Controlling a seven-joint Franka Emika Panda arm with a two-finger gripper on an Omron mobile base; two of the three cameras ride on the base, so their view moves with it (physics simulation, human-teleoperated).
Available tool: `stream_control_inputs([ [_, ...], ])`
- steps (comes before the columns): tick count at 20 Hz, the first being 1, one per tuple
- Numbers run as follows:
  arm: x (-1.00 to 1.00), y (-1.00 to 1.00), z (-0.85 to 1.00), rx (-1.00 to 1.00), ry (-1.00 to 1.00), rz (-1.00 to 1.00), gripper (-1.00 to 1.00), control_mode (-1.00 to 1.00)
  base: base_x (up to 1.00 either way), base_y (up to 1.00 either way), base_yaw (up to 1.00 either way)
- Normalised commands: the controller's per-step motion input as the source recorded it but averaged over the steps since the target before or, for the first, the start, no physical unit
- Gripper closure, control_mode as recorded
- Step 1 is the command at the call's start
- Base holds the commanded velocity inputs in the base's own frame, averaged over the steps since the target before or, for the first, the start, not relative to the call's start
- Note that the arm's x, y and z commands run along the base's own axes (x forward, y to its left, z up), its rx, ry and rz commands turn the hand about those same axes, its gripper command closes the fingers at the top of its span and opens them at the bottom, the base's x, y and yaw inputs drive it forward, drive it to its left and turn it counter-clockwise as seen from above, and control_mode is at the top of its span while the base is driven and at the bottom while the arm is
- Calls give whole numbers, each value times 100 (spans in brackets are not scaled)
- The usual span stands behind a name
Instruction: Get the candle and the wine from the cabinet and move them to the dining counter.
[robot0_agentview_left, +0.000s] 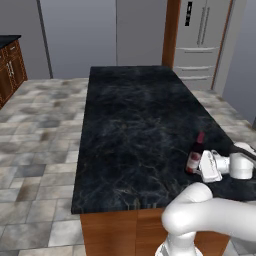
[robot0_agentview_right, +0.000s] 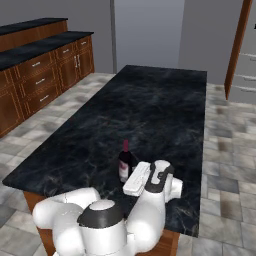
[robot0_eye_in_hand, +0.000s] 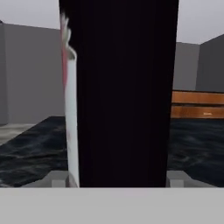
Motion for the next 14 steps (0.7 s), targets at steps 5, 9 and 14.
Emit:
stream_control_inputs([
  [5, 17, -2, -18, -4, 0, 0, 100, -100, 0, 0, 0],
  [9, 21, 0, -21, -9, 0, 0, 100, -100, 0, 0, 0],
  [14, 5, 0, -28, -12, 0, 0, 100, -100, 0, 0, 0],
])
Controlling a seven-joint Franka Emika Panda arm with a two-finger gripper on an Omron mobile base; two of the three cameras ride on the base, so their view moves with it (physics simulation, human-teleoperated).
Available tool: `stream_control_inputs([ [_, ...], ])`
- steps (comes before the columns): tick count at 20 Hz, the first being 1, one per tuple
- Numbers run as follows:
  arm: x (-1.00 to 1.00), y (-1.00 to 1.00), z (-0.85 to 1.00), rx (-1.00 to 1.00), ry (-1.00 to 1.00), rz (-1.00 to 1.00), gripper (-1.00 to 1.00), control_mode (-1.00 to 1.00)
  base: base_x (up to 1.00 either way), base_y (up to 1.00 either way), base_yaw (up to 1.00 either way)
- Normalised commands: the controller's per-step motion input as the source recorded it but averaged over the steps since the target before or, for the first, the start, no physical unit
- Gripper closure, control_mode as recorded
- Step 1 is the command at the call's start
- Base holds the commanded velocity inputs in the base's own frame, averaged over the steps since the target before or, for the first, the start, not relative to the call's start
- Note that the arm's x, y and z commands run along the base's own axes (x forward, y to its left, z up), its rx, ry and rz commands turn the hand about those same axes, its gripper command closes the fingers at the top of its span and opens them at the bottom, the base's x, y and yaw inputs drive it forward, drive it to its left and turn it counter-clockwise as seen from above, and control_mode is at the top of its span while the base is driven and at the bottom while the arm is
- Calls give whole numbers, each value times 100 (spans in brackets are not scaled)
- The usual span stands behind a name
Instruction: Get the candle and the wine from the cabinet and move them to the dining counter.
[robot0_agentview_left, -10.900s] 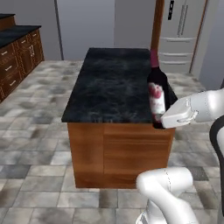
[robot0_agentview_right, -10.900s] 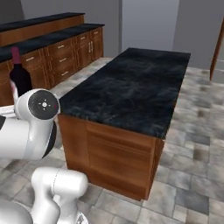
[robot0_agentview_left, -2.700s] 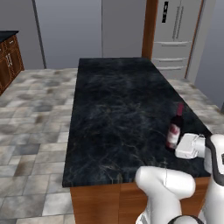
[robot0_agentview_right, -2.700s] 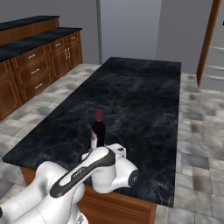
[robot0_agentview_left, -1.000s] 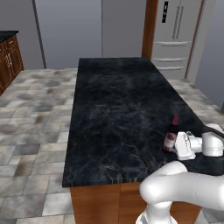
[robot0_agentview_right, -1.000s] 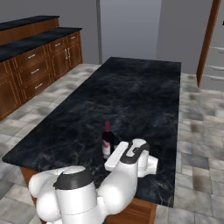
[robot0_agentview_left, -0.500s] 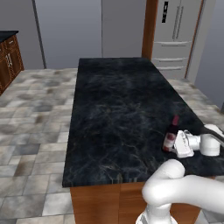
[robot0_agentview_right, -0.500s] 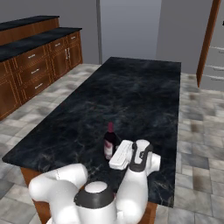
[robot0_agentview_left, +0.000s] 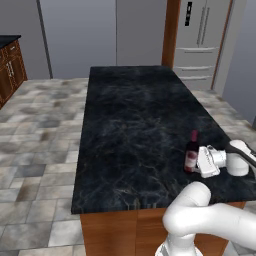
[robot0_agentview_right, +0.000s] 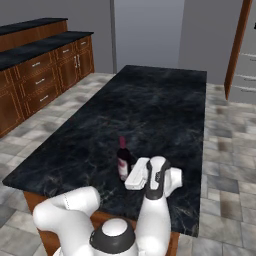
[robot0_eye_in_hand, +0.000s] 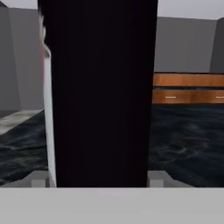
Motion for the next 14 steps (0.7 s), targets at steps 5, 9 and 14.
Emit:
stream_control_inputs([
  [5, 0, -5, -33, -7, 0, 0, 100, -100, 0, 0, 0],
  [9, 0, -17, -30, 0, -4, 0, -100, -100, 0, 0, 0],
  [14, 0, -17, -24, 0, -2, 0, -100, -100, 0, 0, 0],
])
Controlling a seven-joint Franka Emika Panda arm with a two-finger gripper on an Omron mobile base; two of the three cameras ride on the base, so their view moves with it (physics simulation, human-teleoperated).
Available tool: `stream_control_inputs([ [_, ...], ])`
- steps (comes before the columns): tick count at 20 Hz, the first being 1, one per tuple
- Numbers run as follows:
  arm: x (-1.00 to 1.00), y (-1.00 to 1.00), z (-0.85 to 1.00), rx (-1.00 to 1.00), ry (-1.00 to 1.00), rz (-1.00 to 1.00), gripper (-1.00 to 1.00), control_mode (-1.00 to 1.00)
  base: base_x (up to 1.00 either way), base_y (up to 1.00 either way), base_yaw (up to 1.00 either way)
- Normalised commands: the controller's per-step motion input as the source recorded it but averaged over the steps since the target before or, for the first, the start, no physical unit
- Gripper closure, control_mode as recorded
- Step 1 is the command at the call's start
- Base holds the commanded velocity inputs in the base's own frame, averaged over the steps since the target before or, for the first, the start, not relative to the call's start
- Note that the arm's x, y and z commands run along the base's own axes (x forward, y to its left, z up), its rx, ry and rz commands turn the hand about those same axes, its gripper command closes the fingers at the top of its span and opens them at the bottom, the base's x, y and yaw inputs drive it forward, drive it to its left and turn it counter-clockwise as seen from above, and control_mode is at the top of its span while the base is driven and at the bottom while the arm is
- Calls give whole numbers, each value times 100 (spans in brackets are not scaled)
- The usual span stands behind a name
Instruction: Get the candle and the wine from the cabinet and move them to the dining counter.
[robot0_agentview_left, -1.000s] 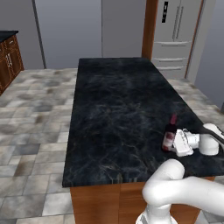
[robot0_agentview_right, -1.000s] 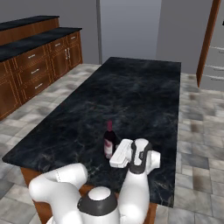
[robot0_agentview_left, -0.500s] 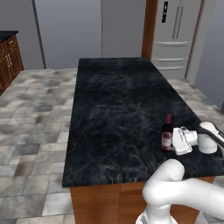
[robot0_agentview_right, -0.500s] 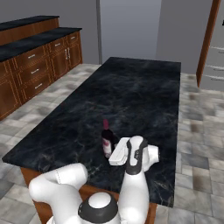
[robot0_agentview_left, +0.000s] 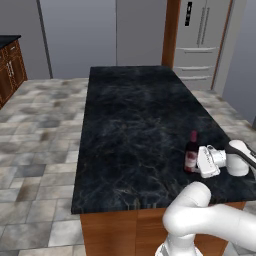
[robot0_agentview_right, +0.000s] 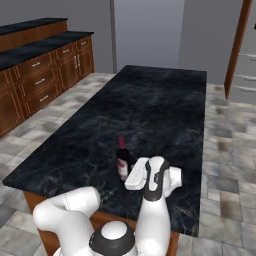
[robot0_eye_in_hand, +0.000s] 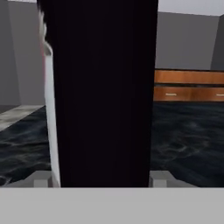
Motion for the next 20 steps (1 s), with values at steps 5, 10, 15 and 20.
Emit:
stream_control_inputs([
  [5, 0, -17, -15, 0, -4, 0, -100, -100, 0, 0, 0],
  [10, 0, -18, -7, 0, -5, 0, -100, -100, 0, 0, 0],
  [15, -1, -16, -2, 0, -9, 0, -100, -100, 0, 0, 0],
  [20, 0, -31, 0, 0, -5, 0, -100, -100, 0, 0, 0],
])
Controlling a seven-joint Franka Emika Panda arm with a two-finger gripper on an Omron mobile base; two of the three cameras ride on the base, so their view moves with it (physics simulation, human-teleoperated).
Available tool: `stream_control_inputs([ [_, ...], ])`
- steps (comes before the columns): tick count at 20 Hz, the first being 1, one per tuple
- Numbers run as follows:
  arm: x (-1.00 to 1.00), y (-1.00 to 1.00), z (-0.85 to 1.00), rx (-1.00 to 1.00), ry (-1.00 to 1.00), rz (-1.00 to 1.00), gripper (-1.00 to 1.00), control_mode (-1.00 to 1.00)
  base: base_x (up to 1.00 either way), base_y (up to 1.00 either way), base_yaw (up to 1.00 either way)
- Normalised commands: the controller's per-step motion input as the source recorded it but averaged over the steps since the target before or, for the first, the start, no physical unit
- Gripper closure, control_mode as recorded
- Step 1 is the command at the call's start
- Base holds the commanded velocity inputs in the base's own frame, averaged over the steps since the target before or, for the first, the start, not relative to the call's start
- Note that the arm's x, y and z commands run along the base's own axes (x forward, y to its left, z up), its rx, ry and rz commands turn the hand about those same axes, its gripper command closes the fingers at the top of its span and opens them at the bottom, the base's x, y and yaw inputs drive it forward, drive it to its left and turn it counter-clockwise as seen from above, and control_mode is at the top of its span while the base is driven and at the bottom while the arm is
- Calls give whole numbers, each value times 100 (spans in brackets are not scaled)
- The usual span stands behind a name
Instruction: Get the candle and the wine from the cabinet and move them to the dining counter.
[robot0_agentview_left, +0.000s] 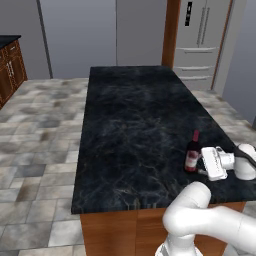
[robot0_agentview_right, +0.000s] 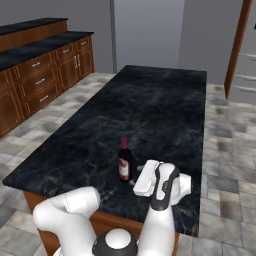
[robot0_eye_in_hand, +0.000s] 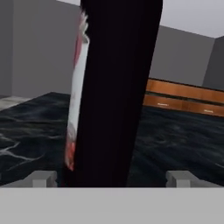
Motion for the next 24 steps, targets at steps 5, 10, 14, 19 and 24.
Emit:
stream_control_inputs([
  [5, -6, -31, 3, 0, 0, -5, -100, -100, 0, 0, 0],
  [10, -32, -10, 23, -1, 5, -16, -100, -100, 0, 0, 0],
  [14, -34, -2, 27, -5, 14, -19, -100, -100, 0, 0, 0],
  [19, -37, 0, 30, -19, 16, -3, -100, -100, 0, 0, 0],
  [24, -45, 0, 31, -15, 15, -4, -100, -100, 0, 0, 0],
])
